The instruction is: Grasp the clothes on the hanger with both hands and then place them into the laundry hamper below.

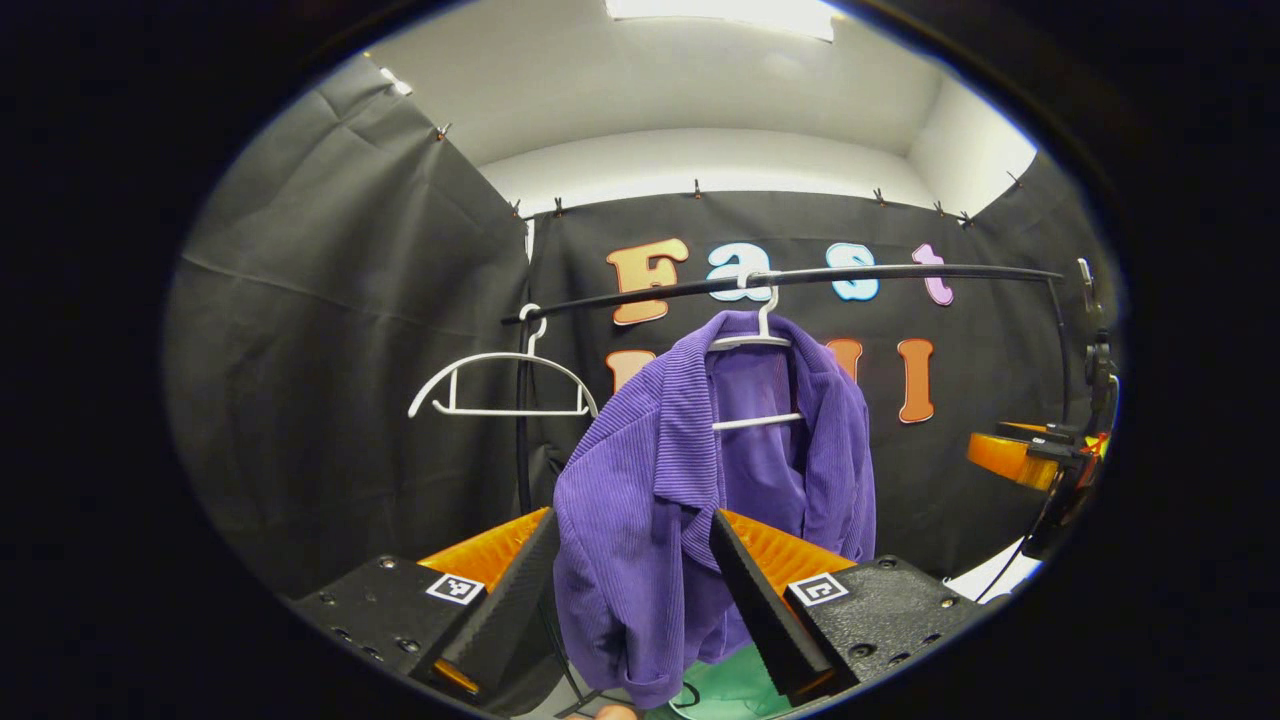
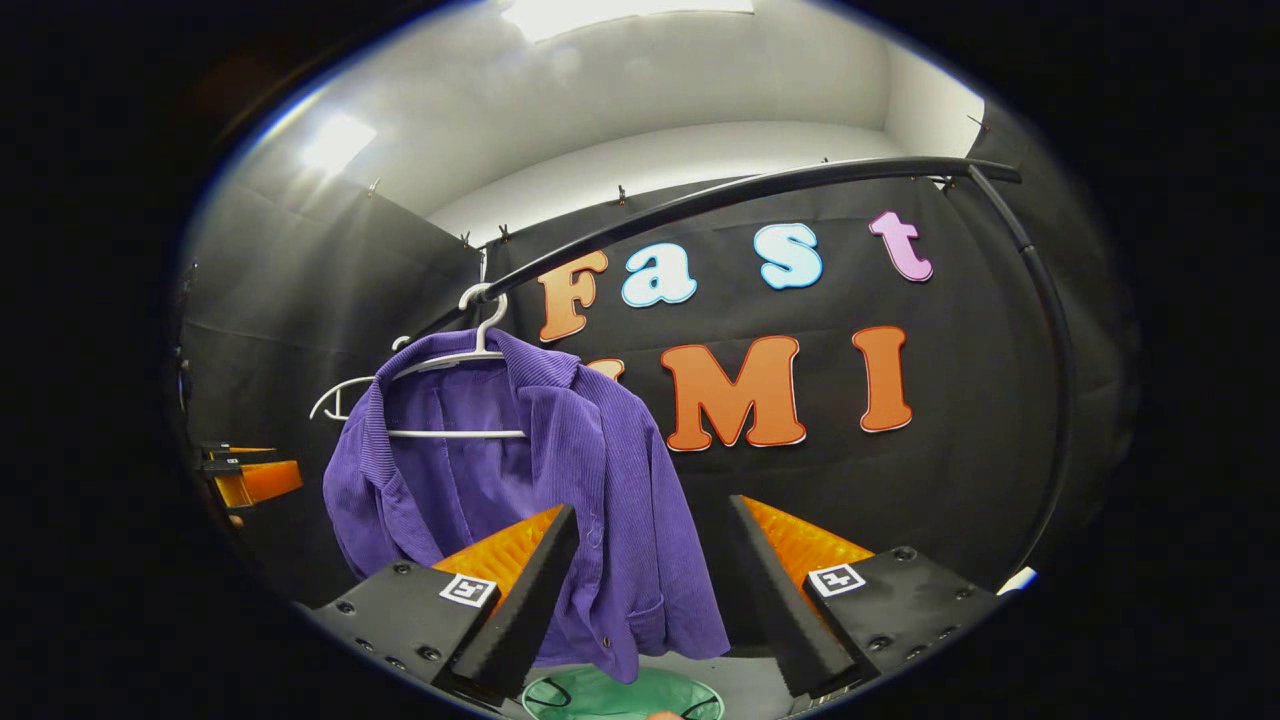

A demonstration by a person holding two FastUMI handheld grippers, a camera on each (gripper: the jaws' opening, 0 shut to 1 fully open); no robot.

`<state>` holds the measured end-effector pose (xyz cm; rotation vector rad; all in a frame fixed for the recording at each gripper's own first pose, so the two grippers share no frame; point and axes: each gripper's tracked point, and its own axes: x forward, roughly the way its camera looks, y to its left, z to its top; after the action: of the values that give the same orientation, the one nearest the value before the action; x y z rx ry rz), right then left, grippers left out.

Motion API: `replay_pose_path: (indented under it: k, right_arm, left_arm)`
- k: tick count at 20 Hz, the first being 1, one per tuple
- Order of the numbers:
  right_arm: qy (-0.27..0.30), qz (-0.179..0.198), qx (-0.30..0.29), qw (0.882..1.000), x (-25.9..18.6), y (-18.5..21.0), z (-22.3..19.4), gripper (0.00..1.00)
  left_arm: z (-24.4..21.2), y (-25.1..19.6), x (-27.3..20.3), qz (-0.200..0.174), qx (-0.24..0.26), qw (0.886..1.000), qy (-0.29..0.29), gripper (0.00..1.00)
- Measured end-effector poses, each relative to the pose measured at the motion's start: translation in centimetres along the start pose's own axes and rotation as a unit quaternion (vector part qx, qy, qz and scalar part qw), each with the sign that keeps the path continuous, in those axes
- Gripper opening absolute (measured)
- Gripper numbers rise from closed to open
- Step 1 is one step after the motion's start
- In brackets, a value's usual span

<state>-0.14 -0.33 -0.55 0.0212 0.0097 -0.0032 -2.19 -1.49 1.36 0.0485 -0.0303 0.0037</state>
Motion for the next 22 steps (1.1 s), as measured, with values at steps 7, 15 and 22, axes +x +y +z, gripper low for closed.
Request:
replay_pose_path:
  k: [7, 15, 22]
  right_arm:
    - [0.007, -0.007, 0.006, 1.0, -0.1, -0.9, -0.5, 0.89]
    - [0.011, 0.008, 0.007, 1.0, 1.5, 0.3, -1.6, 0.89]
    - [0.033, 0.043, 0.017, 0.998, 5.9, 3.0, -4.4, 0.94]
  left_arm:
    - [-0.5, 0.9, -0.3, 0.02, 0.003, 1.0, 0.008, 0.93]
    - [-3.1, -0.1, 1.1, 0.026, -0.009, 0.999, 0.038, 0.95]
    - [-4.9, -3.6, 3.7, 0.006, -0.031, 0.998, 0.056, 0.95]
